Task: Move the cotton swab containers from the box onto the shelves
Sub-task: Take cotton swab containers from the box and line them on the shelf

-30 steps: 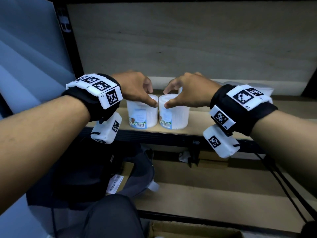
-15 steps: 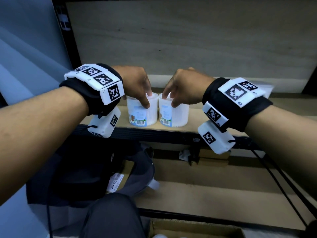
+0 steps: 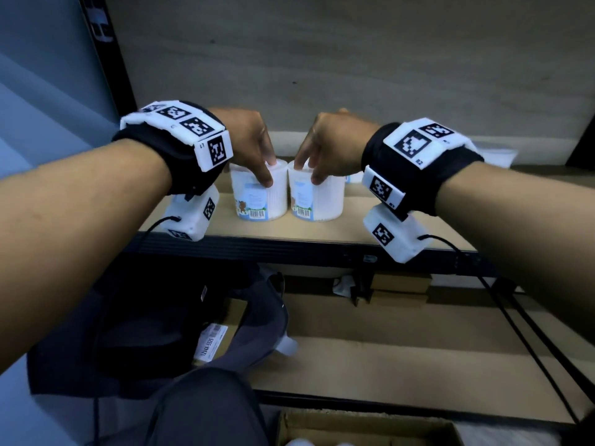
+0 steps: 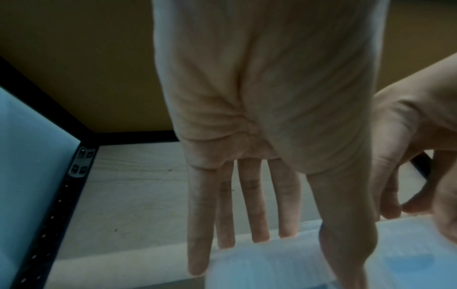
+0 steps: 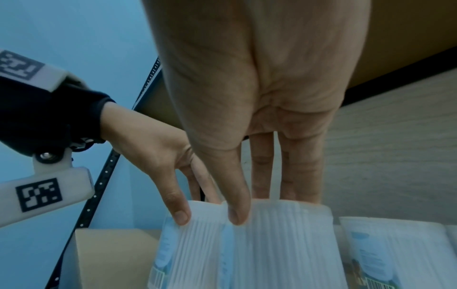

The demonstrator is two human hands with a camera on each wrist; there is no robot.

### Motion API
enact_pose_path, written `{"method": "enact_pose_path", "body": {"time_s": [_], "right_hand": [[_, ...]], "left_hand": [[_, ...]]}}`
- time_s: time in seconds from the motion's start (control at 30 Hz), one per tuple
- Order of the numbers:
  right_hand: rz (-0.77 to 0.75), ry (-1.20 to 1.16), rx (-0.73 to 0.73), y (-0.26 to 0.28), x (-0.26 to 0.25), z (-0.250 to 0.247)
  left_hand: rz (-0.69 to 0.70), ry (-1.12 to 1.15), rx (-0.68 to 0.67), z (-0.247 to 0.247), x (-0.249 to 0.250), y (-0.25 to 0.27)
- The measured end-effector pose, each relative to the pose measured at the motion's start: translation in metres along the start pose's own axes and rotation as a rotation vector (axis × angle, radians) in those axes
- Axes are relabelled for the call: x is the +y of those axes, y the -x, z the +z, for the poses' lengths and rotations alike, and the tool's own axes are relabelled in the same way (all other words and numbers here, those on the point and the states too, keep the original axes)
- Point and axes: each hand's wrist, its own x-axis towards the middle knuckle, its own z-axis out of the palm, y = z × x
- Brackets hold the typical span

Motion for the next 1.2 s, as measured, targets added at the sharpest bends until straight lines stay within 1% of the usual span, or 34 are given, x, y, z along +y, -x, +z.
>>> {"method": "enact_pose_path", "body": {"time_s": [0.13, 0.4, 0.5, 0.67, 0.77, 1.0, 1.2], "right_hand": [[-0.005, -0.006, 0.007, -0.019, 0.003, 0.006], [-0.002, -0.025, -0.004, -0.051, 0.007, 0.013], [-0.003, -0.04, -0.042, -0.061, 0.01, 0.012], [-0.011, -0.005, -0.079, -0.074, 0.014, 0.013], [0.009, -0.001, -0.099, -0.08, 0.016, 0.014], [0.04, -0.045, -0.076, -0.103, 0.025, 0.02], [0.049, -0.108, -0.052, -0.115, 0.035, 0.026]], "left_hand": [[-0.022, 0.017, 0.0, 0.003, -0.007, -0.016], [-0.054, -0.006, 0.049, 0.007, -0.017, -0.048], [-0.048, -0.05, 0.075, 0.008, -0.019, -0.059], [-0.071, -0.012, 0.062, 0.007, -0.022, -0.077], [-0.061, 0.005, 0.06, 0.007, -0.026, -0.087], [-0.041, 0.019, 0.118, 0.011, -0.033, -0.108], [-0.013, -0.012, 0.165, 0.014, -0.039, -0.122]]}}
